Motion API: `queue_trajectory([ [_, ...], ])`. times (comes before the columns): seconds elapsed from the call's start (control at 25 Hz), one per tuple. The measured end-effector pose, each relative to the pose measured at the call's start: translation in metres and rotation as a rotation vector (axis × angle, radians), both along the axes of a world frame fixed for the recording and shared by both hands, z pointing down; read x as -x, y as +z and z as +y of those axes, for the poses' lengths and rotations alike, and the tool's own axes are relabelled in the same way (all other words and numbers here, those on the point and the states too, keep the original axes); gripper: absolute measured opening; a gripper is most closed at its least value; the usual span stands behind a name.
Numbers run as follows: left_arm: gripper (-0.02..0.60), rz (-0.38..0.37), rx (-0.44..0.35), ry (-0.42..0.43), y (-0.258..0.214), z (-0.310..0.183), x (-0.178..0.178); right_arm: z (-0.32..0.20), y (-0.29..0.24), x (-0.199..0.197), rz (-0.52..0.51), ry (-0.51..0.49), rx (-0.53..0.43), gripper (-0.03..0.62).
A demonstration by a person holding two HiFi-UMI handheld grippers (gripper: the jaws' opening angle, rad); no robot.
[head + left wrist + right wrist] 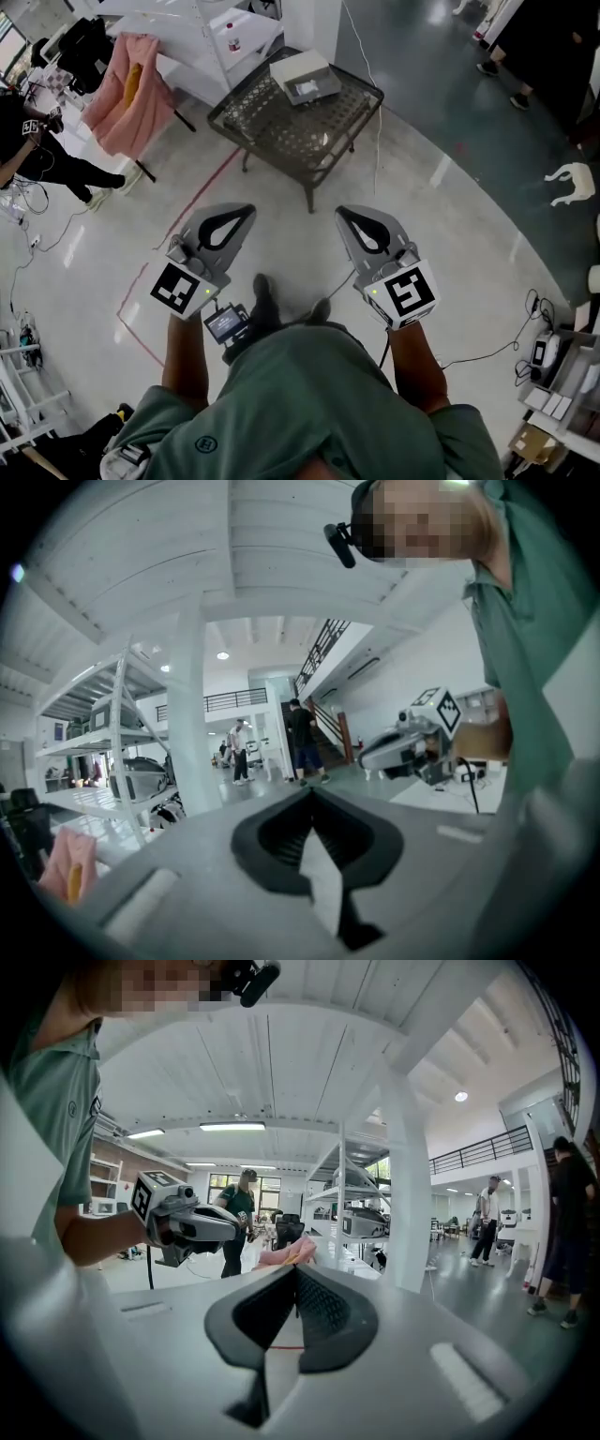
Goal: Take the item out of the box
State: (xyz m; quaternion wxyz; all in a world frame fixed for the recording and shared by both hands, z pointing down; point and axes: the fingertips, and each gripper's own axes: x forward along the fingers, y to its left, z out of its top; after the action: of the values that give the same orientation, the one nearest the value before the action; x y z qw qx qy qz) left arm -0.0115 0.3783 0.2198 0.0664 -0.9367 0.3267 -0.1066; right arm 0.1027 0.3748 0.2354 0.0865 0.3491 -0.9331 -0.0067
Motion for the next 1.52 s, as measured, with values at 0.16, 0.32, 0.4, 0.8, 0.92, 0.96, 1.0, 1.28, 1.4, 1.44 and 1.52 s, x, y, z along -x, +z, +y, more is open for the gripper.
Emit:
queue_trajectory([
  [0.16,0.002,0.016,-0.01,0.03,0.003,-0.026,0.022,-0.021,0.004,0.019,0.02,0.038,0.006,0.005],
  [0.32,0.002,0.034,-0.011,0.073,-0.003,-0.052,0.045,-0.041,-0.003,0.043,0.031,0.083,0.005,0.005],
  [0.4,0.002,0.043,-0.02,0.099,-0.007,-0.067,0.056,-0.053,-0.007,0.055,0.038,0.106,0.0,0.005],
  [0.8,0.002,0.05,-0.015,0.177,-0.005,-0.125,0.111,-0.105,-0.012,0.11,0.046,0.189,-0.008,0.005],
  [0.92,0.002,0.062,-0.009,0.197,-0.008,-0.149,0.13,-0.127,-0.015,0.127,0.056,0.213,-0.004,0.005],
  [0.96,0.002,0.066,-0.006,0.205,-0.008,-0.16,0.138,-0.138,-0.017,0.135,0.06,0.221,0.0,0.005],
  [1.0,0.002,0.07,-0.003,0.212,-0.009,-0.172,0.145,-0.149,-0.018,0.141,0.065,0.229,0.002,0.005],
  [1.28,0.002,0.104,-0.001,0.223,-0.007,-0.185,0.166,-0.159,-0.022,0.16,0.093,0.251,-0.004,0.005],
  [1.4,0.002,0.112,-0.001,0.223,-0.006,-0.201,0.172,-0.172,-0.025,0.168,0.105,0.249,-0.005,0.005],
  [1.44,0.002,0.114,-0.003,0.225,-0.006,-0.206,0.173,-0.176,-0.025,0.169,0.108,0.249,-0.004,0.005],
  [1.52,0.002,0.117,-0.003,0.228,-0.005,-0.209,0.173,-0.18,-0.024,0.168,0.112,0.251,-0.004,0.005],
])
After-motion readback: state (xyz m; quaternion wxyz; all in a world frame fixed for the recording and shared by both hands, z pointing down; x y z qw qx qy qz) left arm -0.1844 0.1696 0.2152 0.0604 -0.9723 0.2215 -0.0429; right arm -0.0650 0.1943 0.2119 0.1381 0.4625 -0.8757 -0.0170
